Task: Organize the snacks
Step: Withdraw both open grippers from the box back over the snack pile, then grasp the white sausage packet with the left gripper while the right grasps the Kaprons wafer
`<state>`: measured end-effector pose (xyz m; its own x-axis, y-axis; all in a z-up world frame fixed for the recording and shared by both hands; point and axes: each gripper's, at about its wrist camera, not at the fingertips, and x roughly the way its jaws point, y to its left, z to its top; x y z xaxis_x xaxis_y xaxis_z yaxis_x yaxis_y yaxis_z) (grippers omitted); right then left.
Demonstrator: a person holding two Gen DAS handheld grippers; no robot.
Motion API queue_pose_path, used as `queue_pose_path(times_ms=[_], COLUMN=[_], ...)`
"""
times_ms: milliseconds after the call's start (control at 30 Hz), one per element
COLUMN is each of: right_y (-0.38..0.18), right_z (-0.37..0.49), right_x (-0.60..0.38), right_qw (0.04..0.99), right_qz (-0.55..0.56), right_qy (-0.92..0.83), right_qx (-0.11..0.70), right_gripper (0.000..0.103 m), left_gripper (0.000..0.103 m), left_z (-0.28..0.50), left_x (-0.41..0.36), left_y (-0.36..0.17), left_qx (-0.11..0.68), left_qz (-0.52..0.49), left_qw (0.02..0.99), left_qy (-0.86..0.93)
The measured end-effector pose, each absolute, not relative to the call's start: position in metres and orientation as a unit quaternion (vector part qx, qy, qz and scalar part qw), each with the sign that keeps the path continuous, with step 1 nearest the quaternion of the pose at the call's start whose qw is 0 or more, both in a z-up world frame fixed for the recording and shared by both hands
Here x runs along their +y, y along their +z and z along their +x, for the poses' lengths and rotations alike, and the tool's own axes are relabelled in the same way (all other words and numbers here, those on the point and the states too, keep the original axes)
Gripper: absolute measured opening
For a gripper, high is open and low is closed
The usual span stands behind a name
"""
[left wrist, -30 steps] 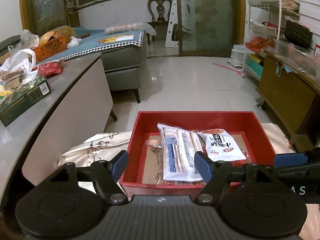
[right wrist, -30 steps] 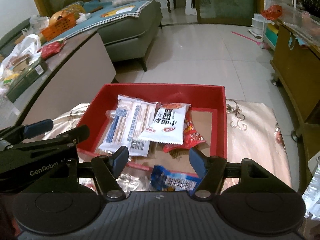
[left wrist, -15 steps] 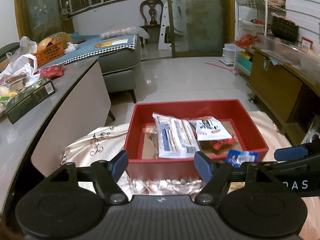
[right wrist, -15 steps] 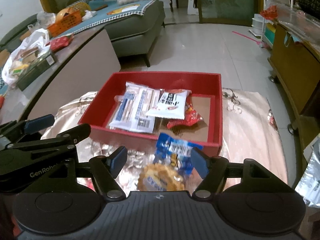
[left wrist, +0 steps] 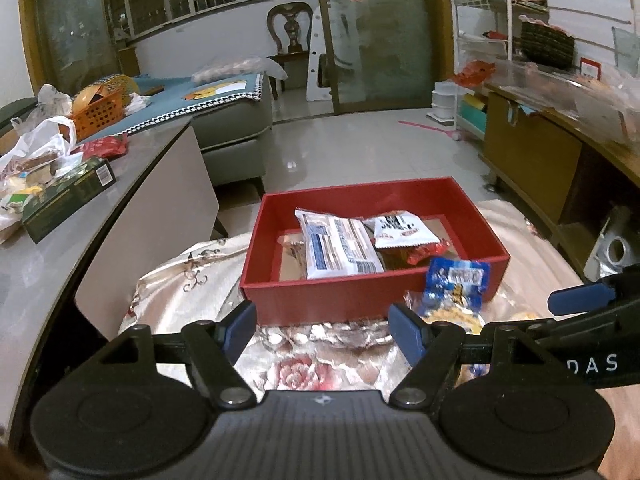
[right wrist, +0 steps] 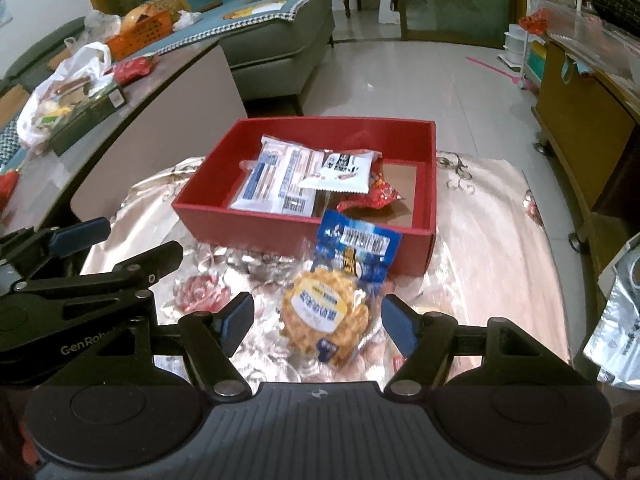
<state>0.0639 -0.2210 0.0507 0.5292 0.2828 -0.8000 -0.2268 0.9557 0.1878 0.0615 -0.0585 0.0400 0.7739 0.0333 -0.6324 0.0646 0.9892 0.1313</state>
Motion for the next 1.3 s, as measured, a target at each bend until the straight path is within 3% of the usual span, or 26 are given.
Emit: queue_pose_path(times_ms=[733,867,1300], right_y=[0.035,0.027,-0.016], right_z=[0.005,0.003,0.014], right_x=[-0.209,-0.203,-0.15], right_qw=[0.85,0.838,0.788], right_qz=[-0.01,-0.02,-0.103], right_qy=[0.166,0.182,0.238], right_qx=[0.5,0.514,0.559], right_gripper=[0.077,0.086,0.086], left_gripper=[0.066,0.066,0.07], left_z=[0.012,0.011,0.008], left_x=[-0.051,-0.037,-0.002], left_y=[0.013,0.009,0.019], left_qx=[0.407,0.428,0.426], left_qz=[0.083,0.062,0.024], left_qw=[0.909,0.901,0.904], left_qy=[-0.031,-0.029,-0.018])
